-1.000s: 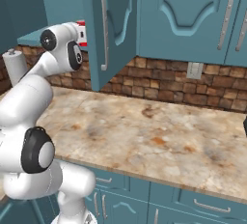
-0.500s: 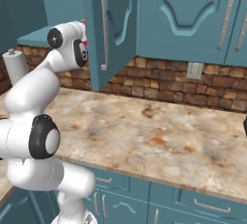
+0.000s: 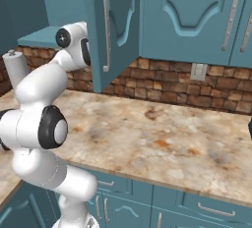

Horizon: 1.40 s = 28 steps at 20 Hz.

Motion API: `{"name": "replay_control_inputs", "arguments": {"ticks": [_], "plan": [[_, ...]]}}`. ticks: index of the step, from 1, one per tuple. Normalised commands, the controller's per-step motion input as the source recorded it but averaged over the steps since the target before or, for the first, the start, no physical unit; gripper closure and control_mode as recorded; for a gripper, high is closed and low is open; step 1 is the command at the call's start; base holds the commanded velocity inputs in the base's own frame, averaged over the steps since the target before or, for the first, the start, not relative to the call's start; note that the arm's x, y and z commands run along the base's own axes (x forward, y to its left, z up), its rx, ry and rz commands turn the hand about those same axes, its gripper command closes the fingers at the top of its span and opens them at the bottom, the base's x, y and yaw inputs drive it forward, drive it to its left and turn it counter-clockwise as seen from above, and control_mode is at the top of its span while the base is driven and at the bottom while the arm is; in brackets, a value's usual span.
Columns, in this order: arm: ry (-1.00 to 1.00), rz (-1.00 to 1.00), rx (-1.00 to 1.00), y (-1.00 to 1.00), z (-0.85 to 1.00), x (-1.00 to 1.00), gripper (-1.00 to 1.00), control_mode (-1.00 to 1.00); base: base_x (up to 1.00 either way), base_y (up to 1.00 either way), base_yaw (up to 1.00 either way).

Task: Sort all alcoholic drinks to one cabinet, and non-alcoholic drinks to the other.

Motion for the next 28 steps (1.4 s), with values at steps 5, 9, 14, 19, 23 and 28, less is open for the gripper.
{"name": "replay_control_inputs", "arguments": {"ticks": [5, 9, 14, 19, 23, 28], "plan": [[0.03, 0.0, 0.0, 0.04, -0.18, 0.36, 1.0, -1.0, 0.0, 0.0, 0.0], [0.03, -0.01, 0.0, 0.1, -0.15, 0.43, 1.0, -1.0, 0.0, 0.0, 0.0], [0.02, 0.0, 0.0, 0.03, -0.15, 0.25, 1.0, -1.0, 0.0, 0.0, 0.0], [0.01, -0.01, 0.0, 0.0, -0.2, 0.0, -1.0, -1.0, 0.0, 0.0, 0.0], [0.0, -0.01, 0.0, 0.0, -0.11, -0.02, -1.0, -1.0, 0.0, 0.0, 0.0], [0.0, -0.01, 0.0, 0.0, 0.0, -0.09, -1.0, -1.0, 0.0, 0.0, 0.0]]}}
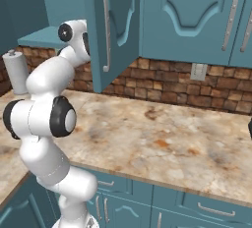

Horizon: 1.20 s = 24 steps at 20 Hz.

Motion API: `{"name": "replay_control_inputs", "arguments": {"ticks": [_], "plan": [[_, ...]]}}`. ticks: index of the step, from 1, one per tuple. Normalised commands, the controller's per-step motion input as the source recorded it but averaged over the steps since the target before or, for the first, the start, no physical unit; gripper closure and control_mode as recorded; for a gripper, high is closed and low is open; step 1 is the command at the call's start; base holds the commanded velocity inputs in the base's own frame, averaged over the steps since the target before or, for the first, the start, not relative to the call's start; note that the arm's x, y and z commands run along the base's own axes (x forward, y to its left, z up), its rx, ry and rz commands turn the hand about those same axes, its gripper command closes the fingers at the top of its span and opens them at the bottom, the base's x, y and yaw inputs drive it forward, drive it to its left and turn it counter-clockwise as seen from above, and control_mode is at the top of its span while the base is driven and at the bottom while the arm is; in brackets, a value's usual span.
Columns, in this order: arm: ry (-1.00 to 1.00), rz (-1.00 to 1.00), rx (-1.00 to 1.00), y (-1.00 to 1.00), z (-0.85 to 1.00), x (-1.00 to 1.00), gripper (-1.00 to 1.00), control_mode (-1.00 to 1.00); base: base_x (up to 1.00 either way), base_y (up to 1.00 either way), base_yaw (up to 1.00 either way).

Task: Sort all alcoholic drinks to one cabinet, and non-alcoholic drinks to the other.

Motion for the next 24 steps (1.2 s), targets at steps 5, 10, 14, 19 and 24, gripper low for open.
{"name": "replay_control_inputs", "arguments": {"ticks": [5, 10, 14, 19, 24], "plan": [[0.0, 0.0, 0.01, 0.0, 0.0, -0.57, -1.0, -1.0, 0.0, 0.0, 0.0], [0.0, 0.0, 0.02, 0.0, 0.01, -0.72, -1.0, -1.0, 0.0, 0.0, 0.0], [-0.01, 0.0, 0.07, 0.0, 0.27, -0.97, -1.0, -1.0, 0.0, 0.0, 0.0], [0.0, 0.0, 0.1, 0.0, 0.46, -1.0, -1.0, -1.0, 0.0, 0.0, 0.0], [0.02, 0.0, 0.09, 0.0, 0.41, -1.0, -1.0, -1.0, 0.0, 0.0, 0.0]]}}
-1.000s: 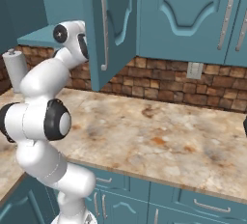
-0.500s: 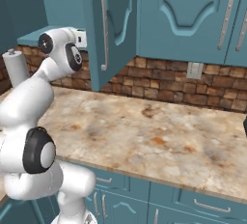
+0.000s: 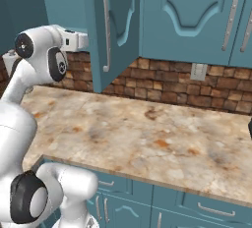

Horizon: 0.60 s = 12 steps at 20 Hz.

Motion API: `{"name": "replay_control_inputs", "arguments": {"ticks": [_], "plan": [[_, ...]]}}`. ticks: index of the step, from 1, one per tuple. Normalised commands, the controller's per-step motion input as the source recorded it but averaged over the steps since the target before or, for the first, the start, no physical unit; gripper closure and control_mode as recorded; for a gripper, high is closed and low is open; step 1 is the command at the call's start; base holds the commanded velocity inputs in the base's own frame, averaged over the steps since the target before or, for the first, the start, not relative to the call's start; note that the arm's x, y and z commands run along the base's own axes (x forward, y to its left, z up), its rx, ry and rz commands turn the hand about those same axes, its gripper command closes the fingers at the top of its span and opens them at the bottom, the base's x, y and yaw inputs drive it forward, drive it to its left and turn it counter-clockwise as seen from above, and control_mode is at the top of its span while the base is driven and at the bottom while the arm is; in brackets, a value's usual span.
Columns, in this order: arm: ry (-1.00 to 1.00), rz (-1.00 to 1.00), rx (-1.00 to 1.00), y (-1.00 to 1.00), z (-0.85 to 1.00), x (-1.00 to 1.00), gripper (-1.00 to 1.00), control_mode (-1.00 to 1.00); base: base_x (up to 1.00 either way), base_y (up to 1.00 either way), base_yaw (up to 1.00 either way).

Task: Sort all alcoholic drinks to one cabinet, and non-alcoholic drinks to the other.

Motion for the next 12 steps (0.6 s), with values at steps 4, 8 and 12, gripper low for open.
{"name": "replay_control_inputs", "arguments": {"ticks": [4, 8, 12], "plan": [[0.1, 0.0, 0.04, 0.0, 0.21, -1.0, -1.0, -1.0, 0.0, 0.0, 0.0], [0.15, 0.0, 0.05, 0.0, 0.01, -1.0, -1.0, -1.0, 0.0, 0.0, 0.0], [0.21, 0.0, 0.09, 0.0, 0.0, -0.99, -1.0, -1.0, 0.0, 0.0, 0.0]]}}
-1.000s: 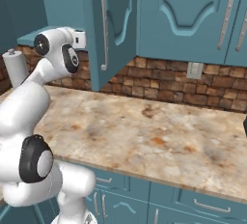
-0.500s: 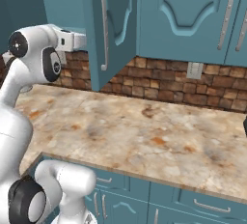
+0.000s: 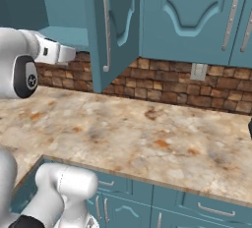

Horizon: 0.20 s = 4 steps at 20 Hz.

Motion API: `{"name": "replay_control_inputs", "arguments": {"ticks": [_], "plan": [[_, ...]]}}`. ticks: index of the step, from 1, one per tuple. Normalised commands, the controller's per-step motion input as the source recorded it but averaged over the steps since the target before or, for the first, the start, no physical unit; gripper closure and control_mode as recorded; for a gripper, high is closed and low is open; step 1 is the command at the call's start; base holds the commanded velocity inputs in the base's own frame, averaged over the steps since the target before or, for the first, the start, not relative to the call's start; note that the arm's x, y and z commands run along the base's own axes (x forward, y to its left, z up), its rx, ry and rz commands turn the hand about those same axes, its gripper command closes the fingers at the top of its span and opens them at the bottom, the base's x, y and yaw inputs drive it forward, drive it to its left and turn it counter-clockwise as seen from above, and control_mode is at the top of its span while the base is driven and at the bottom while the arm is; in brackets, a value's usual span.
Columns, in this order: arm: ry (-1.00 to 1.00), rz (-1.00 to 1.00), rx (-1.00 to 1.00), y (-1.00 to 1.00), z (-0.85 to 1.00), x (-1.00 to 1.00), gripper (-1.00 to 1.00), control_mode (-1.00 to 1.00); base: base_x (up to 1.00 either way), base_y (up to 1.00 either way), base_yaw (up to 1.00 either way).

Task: Sort all alcoholic drinks to one cabinet, and non-alcoholic drinks to the other.

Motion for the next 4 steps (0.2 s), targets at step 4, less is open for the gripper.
{"name": "replay_control_inputs", "arguments": {"ticks": [4], "plan": [[0.29, 0.0, 0.06, 0.0, -0.18, -0.73, -1.0, -1.0, 0.0, 0.0, 0.0]]}}
